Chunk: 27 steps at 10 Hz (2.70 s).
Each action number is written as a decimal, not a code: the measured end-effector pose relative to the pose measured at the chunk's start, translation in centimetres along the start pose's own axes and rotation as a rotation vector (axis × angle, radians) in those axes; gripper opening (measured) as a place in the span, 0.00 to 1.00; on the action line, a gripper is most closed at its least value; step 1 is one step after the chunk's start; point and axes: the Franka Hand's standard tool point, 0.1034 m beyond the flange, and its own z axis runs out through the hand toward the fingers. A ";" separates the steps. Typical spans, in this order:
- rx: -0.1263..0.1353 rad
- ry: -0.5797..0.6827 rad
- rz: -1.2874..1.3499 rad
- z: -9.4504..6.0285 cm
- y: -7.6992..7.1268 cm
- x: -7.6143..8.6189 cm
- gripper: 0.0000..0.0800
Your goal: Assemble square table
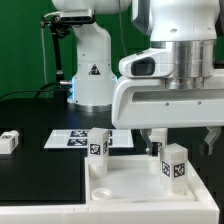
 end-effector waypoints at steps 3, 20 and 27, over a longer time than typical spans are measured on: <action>-0.012 -0.004 -0.175 0.1 0.8 0.0 0.81; 0.015 -0.018 0.965 0.3 0.5 0.3 0.36; 0.007 -0.029 1.127 0.3 0.2 0.6 0.76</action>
Offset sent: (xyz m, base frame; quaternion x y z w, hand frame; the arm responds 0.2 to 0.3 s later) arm -0.0040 -0.0009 -0.0020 0.0042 -0.0029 -0.1869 0.9824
